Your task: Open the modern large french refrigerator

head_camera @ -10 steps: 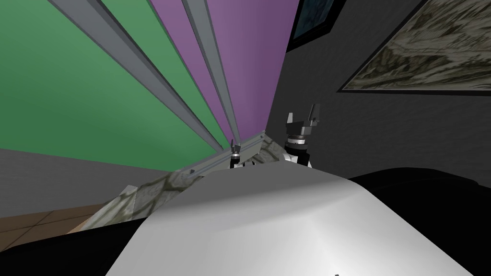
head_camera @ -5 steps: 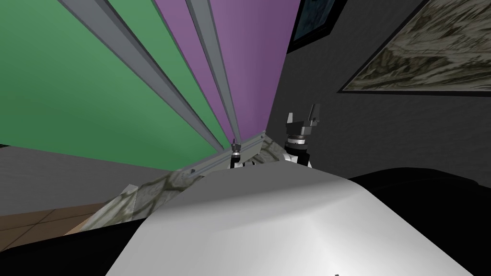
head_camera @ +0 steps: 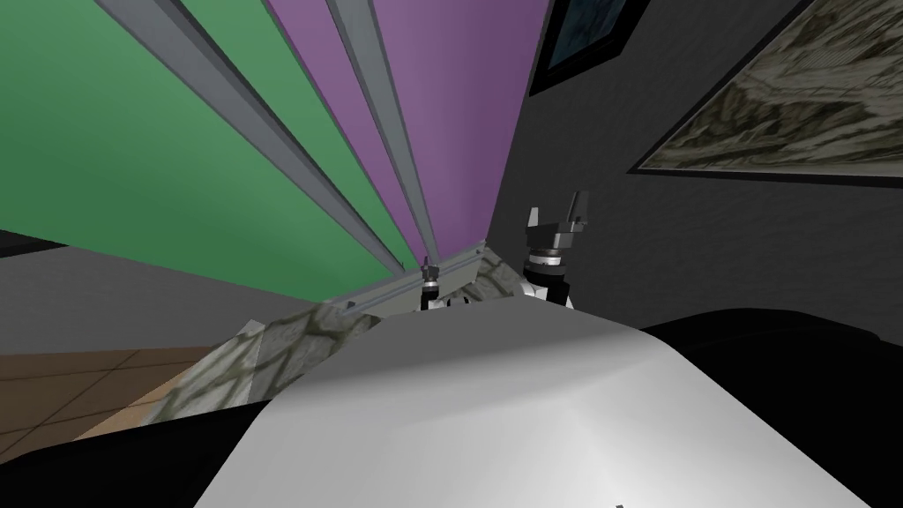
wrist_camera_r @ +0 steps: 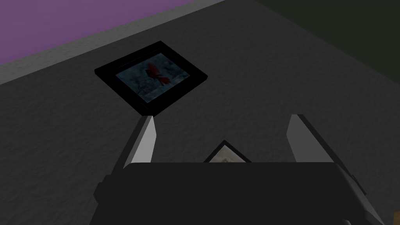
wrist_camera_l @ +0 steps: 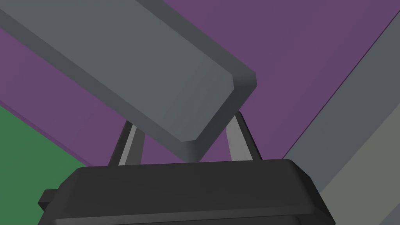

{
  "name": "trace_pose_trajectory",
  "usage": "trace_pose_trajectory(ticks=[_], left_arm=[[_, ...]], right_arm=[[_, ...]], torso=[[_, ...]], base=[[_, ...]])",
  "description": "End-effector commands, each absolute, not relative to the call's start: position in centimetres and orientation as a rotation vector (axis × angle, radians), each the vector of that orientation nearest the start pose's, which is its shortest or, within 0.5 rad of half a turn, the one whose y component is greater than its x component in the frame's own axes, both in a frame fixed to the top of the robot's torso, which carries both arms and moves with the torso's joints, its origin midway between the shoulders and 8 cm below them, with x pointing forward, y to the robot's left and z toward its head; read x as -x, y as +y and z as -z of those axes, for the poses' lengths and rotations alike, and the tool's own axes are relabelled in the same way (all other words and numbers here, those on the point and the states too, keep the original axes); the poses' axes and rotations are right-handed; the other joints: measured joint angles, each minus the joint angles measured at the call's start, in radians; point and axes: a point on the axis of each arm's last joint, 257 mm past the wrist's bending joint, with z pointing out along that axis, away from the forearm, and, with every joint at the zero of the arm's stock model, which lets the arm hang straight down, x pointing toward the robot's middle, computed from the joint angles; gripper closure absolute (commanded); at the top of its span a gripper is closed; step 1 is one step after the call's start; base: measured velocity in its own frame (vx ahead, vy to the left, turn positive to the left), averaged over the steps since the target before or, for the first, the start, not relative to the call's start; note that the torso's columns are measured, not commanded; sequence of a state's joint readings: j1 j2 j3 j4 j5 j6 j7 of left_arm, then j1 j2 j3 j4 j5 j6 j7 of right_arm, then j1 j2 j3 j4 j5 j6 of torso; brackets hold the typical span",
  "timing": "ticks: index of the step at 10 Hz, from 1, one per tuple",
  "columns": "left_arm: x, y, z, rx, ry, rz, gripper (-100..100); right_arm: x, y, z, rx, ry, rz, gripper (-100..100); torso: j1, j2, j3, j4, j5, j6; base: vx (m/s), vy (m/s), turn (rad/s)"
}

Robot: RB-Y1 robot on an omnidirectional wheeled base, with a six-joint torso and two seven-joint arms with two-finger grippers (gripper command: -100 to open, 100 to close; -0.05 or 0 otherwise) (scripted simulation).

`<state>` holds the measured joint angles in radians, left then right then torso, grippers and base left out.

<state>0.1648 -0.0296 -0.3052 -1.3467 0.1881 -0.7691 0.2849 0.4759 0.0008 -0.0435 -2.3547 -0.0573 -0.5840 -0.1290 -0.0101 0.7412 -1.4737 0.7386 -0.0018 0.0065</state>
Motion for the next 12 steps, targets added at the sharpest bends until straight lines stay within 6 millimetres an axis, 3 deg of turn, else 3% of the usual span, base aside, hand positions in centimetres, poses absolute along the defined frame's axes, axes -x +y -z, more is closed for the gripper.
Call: trace_pose_trajectory(ticks=[1, 6, 8, 10, 12], left_arm=[[-44.4, 13.8, 22.0, 1.235, 0.715, 1.842, 100], [-44.0, 17.9, 21.7, 1.256, 0.645, 1.748, 100], [-43.4, 18.9, 22.6, 1.273, 0.64, 1.722, 100], [-42.9, 20.6, 22.4, 1.276, 0.605, 1.689, 100], [-42.2, 22.4, 22.2, 1.278, 0.57, 1.654, 100]], right_arm=[[-30.9, -29.0, -7.9, -0.575, 0.42, -1.464, 0], [-30.8, -29.0, -7.9, -0.575, 0.42, -1.464, 0], [-30.8, -29.0, -7.9, -0.574, 0.42, -1.464, 0], [-30.8, -29.0, -7.9, -0.575, 0.42, -1.464, 0], [-30.8, -29.0, -7.9, -0.575, 0.42, -1.464, 0]], torso=[[0.002, -0.003, -0.002, 0.0, 0.0, -0.001], [-0.001, -0.004, -0.003, 0.002, -0.001, 0.0], [0.014, -0.008, -0.006, 0.002, 0.002, -0.001], [0.006, -0.009, -0.006, 0.0, 0.0, -0.007], [0.002, -0.004, -0.003, 0.0, 0.0, -0.002]], base=[[-0.11, -0.287, 0.181], [-0.113, -0.307, 0.186], [-0.063, -0.128, 0.07], [-0.001, -0.301, 0.199], [-0.031, -0.298, 0.175]])
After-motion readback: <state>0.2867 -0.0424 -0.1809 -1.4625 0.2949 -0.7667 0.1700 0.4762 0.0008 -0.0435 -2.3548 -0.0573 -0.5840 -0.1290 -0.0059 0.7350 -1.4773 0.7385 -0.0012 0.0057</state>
